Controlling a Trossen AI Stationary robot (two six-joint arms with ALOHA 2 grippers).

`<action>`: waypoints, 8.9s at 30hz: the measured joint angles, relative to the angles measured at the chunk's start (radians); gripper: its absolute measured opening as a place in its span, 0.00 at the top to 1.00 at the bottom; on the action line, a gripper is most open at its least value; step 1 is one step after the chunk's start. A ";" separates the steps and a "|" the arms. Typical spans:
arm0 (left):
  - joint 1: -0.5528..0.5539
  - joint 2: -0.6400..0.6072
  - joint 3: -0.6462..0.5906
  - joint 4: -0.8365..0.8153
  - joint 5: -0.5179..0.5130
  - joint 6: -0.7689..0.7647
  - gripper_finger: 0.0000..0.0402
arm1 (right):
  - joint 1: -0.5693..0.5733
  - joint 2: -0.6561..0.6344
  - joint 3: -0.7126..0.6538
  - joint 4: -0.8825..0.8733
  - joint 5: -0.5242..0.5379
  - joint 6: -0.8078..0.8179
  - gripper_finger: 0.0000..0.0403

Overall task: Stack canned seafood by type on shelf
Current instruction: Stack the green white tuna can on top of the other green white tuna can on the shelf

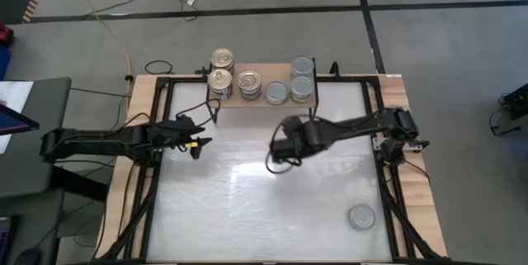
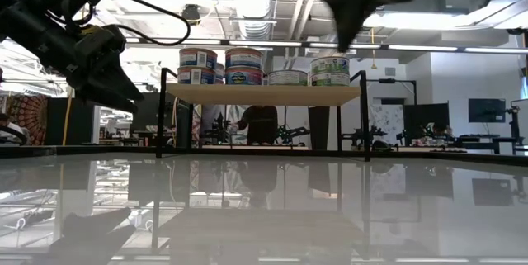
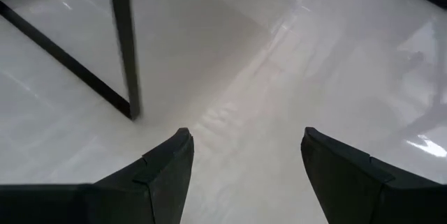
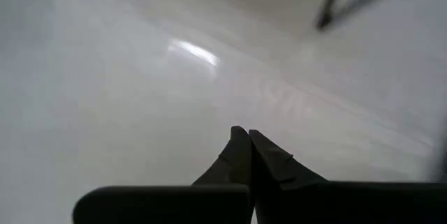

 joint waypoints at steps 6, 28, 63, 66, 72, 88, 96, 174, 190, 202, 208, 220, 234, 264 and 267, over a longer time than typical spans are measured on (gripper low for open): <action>-0.037 0.000 0.099 -0.157 0.004 -0.030 0.37 | 0.125 -0.047 -0.080 -0.077 -0.003 0.105 0.96; -0.154 0.000 0.153 0.023 -0.083 0.435 0.37 | 0.250 -0.462 -0.627 0.481 0.017 0.026 0.95; -0.154 -0.427 -0.216 0.372 0.177 0.395 0.37 | 0.552 -0.463 -0.804 0.389 -0.670 0.334 0.95; -0.154 -0.427 -0.216 0.322 0.177 0.395 0.37 | 0.658 -0.462 -0.852 0.483 -0.667 0.448 0.95; -0.154 -0.423 -0.217 0.249 0.179 0.393 0.37 | 0.781 -0.463 -0.910 0.502 -0.620 0.597 0.95; -0.154 -0.418 -0.218 0.265 0.178 0.393 0.37 | 0.685 -0.469 -1.053 0.741 -0.489 0.518 0.95; -0.154 -0.418 -0.218 0.266 0.178 0.393 0.37 | 0.469 -0.463 -1.058 0.891 -0.374 0.251 0.95; -0.155 -0.405 -0.179 0.229 0.142 -0.132 0.37 | -0.080 0.078 -0.176 0.919 -0.277 -0.298 0.93; -0.279 0.179 -0.002 0.266 0.066 -0.453 0.44 | 0.195 -0.373 -0.903 1.096 -0.013 0.109 0.95; -0.418 0.650 0.233 0.348 -0.162 -0.489 0.44 | 0.101 -0.376 -1.205 1.698 -0.029 -0.044 0.92; -0.456 0.811 0.291 0.395 -0.244 -0.606 0.44 | 0.066 -0.320 -1.120 1.685 -0.036 -0.161 0.96; -0.467 1.035 0.294 0.648 -0.223 -0.827 0.44 | 0.009 -0.111 -0.956 1.681 -0.097 -0.102 0.65; -0.460 1.074 0.294 0.681 -0.197 -0.869 0.44 | -0.022 0.014 -0.848 1.682 -0.239 -0.109 0.52; -0.461 1.073 0.294 0.619 -0.122 -1.165 0.44 | -0.020 0.044 -0.842 1.692 -0.242 -0.093 0.89; -0.476 1.073 0.294 0.619 -0.122 -1.218 0.44 | -0.020 0.044 -0.842 1.692 -0.242 -0.106 0.91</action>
